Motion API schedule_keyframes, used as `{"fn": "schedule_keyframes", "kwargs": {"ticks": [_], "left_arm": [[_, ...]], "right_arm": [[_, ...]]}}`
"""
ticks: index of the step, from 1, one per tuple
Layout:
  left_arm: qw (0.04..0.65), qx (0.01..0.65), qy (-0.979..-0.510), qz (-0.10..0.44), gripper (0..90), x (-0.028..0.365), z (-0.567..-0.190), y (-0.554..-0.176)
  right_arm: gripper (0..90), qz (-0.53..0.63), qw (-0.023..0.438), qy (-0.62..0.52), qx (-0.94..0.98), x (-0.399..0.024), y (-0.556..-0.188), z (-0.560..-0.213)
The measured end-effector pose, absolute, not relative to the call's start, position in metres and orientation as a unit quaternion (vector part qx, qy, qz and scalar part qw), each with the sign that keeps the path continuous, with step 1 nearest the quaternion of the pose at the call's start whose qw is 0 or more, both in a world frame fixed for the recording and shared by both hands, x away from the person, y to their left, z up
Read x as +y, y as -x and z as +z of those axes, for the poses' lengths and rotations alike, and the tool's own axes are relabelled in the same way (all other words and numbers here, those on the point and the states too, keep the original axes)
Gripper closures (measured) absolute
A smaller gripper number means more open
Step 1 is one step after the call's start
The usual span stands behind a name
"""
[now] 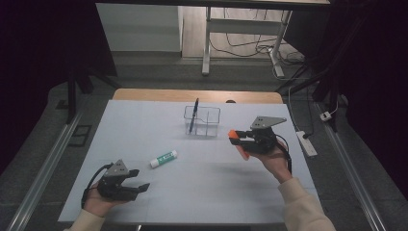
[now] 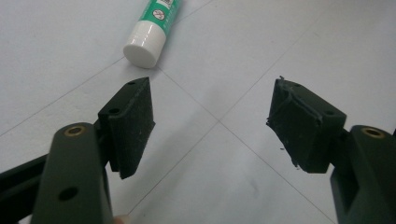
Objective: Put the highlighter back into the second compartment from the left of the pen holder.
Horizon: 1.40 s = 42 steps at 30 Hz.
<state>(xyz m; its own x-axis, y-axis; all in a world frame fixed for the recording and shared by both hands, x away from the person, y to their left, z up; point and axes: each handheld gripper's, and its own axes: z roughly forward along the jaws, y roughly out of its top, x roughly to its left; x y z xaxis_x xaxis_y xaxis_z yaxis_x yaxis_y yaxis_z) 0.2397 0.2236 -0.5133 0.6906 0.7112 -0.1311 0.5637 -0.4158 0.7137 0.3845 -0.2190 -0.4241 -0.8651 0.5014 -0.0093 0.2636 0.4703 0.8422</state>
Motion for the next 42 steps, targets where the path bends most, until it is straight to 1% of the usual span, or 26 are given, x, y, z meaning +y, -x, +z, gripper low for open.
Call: {"fn": "schedule_keyframes", "kwargs": {"ticks": [32, 42], "left_arm": [[0.384, 0.379, -0.836, 0.099, 30.8, 0.223, -0.513, -0.24], [0.385, 0.38, -0.835, 0.101, 30.8, 0.223, -0.513, -0.241]], "right_arm": [[64.2, 0.489, 0.148, -0.234, 0.827, -0.192, -0.404, -0.407], [64.3, 0.506, 0.149, -0.245, 0.813, -0.178, -0.417, -0.4]]}}
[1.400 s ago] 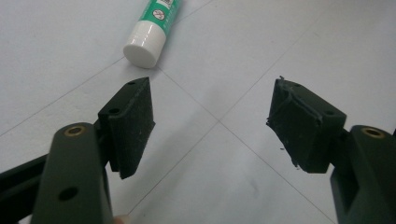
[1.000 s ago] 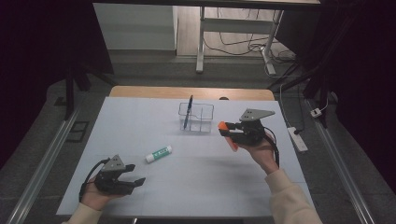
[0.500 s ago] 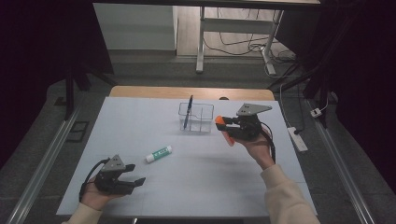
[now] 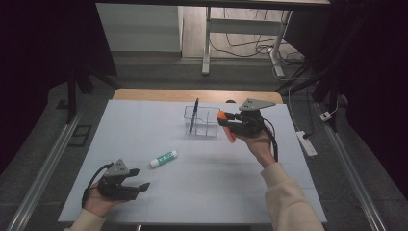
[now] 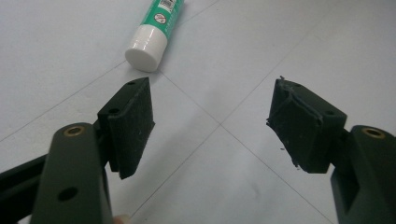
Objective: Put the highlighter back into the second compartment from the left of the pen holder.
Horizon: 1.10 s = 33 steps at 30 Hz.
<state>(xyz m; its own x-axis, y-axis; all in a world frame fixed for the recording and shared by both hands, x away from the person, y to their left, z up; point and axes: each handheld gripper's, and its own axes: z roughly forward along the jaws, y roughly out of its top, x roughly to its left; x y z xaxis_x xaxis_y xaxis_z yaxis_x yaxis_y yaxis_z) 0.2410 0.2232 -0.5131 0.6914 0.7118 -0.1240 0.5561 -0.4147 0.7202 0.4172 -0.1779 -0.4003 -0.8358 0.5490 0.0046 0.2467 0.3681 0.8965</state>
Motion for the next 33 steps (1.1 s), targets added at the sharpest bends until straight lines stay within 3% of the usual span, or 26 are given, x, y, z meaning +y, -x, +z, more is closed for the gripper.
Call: {"fn": "schedule_keyframes", "kwargs": {"ticks": [33], "left_arm": [[0.391, 0.375, -0.834, 0.101, 30.2, 0.223, -0.514, -0.242]], "right_arm": [[64.2, 0.532, 0.163, -0.261, 0.789, -0.14, -0.458, -0.395]]}}
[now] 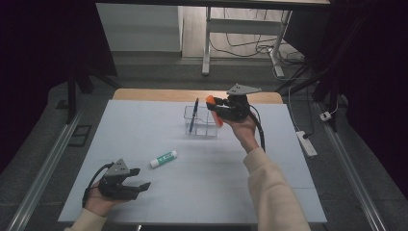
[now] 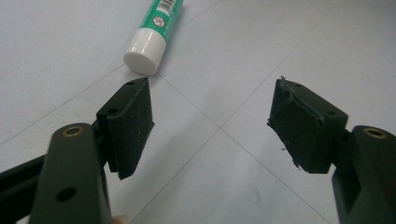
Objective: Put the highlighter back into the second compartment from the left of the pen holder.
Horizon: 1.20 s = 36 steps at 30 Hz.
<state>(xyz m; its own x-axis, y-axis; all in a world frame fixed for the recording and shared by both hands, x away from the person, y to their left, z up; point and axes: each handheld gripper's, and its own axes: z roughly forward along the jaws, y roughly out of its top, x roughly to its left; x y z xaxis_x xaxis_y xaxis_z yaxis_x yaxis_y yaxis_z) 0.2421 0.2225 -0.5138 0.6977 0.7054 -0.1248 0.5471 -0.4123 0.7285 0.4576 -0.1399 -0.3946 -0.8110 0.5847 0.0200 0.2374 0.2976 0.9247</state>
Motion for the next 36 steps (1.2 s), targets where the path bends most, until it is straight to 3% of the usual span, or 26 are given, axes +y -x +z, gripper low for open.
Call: {"fn": "schedule_keyframes", "kwargs": {"ticks": [36], "left_arm": [[0.401, 0.379, -0.827, 0.103, 30.2, 0.225, -0.513, -0.241]], "right_arm": [[64.0, 0.566, 0.172, -0.273, 0.759, -0.101, -0.499, -0.407]]}}
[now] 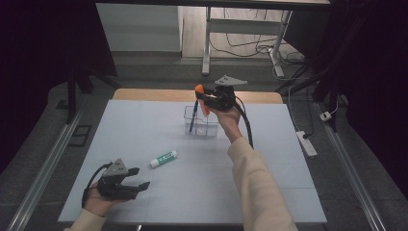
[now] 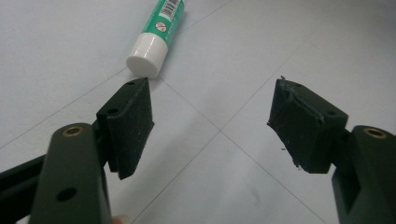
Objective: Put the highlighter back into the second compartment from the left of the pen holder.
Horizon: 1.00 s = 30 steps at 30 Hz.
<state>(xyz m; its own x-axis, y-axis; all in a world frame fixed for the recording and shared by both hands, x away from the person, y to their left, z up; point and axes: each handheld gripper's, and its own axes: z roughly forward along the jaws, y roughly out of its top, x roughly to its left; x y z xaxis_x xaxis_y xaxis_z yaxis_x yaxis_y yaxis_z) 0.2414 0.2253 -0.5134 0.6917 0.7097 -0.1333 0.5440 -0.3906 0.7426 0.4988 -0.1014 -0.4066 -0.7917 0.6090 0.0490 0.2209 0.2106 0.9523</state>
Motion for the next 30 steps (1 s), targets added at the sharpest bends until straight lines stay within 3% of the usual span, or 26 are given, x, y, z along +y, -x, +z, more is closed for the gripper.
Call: {"fn": "schedule_keyframes", "kwargs": {"ticks": [12, 20, 30], "left_arm": [[0.398, 0.381, -0.828, 0.102, 30.2, 0.227, -0.515, -0.243], [0.397, 0.382, -0.828, 0.103, 30.2, 0.227, -0.516, -0.243], [0.398, 0.385, -0.826, 0.106, 30.2, 0.228, -0.516, -0.243]], "right_arm": [[63.6, 0.566, 0.16, -0.284, 0.757, -0.099, -0.509, -0.421], [51.8, 0.55, 0.149, -0.298, 0.766, -0.106, -0.504, -0.423], [48.6, 0.539, 0.144, -0.28, 0.781, -0.125, -0.487, -0.424]]}}
